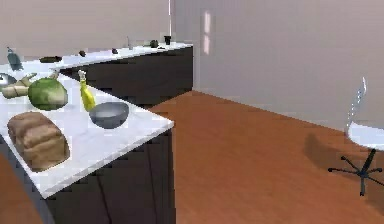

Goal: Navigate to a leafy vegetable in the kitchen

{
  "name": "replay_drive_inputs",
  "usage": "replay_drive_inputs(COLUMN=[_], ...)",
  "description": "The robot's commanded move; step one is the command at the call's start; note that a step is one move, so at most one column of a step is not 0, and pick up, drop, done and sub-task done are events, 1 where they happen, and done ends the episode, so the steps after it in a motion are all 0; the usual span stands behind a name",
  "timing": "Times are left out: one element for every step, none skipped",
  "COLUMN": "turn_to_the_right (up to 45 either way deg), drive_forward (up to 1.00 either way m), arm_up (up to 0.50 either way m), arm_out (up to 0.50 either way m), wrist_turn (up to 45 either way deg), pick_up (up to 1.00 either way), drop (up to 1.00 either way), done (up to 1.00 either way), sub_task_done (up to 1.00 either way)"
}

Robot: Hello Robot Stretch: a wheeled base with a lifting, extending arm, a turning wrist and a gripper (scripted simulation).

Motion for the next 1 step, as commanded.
replay_drive_inputs(turn_to_the_right=[45.0], drive_forward=[0.0], arm_up=[0.0], arm_out=[0.0], wrist_turn=[0.0], pick_up=[0.0], drop=[0.0], done=[0.0], sub_task_done=[0.0])
